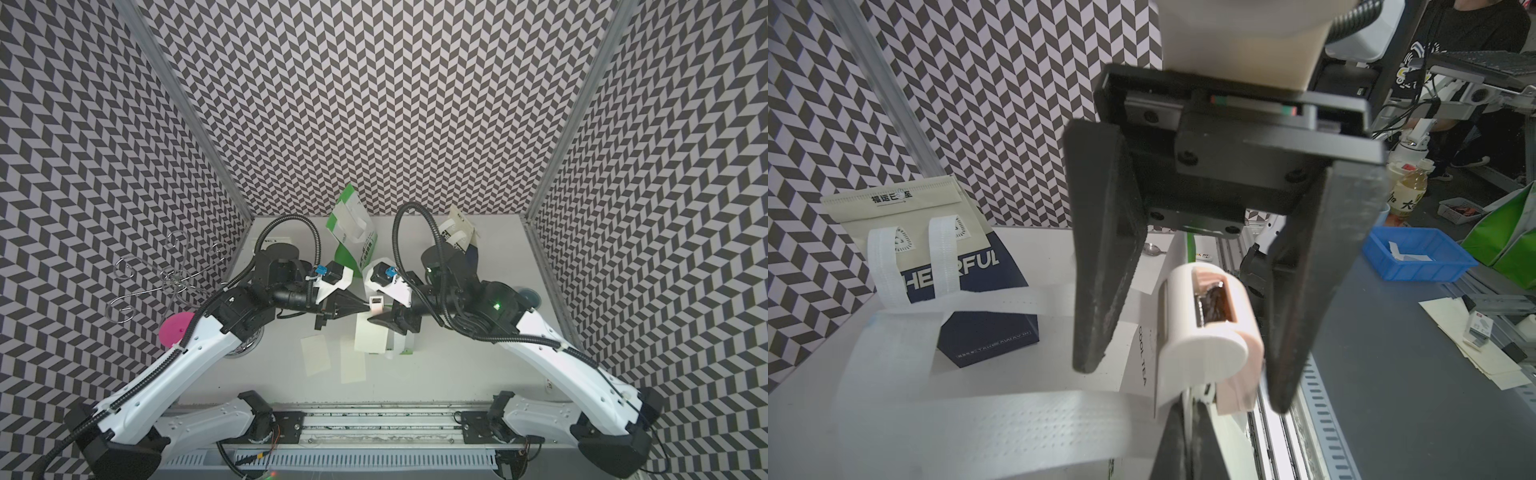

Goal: Staple the receipts to the bags
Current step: Staple the receipt to the takeout bag.

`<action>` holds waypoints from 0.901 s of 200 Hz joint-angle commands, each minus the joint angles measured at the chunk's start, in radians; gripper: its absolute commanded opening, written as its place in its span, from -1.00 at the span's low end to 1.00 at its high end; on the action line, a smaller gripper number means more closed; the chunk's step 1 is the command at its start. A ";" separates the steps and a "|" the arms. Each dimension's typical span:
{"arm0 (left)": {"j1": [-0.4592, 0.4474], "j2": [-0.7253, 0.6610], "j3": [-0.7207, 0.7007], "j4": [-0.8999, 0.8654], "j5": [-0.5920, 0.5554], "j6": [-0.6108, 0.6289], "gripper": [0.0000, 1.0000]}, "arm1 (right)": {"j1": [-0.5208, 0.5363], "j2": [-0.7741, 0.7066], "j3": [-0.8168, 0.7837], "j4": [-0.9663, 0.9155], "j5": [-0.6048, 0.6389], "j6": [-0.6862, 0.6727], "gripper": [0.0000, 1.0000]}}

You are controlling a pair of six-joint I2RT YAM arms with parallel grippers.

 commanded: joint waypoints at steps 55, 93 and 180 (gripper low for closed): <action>0.008 -0.070 0.005 0.132 0.174 -0.055 -1.00 | 0.019 0.030 -0.053 0.082 0.027 0.013 -0.85; 0.007 -0.073 -0.039 0.188 0.132 -0.100 -1.00 | 0.020 0.016 -0.083 0.181 0.118 0.091 -0.71; -0.052 -0.134 -0.180 0.440 -0.288 -0.382 -1.00 | 0.054 -0.205 -0.271 0.716 0.368 0.443 0.51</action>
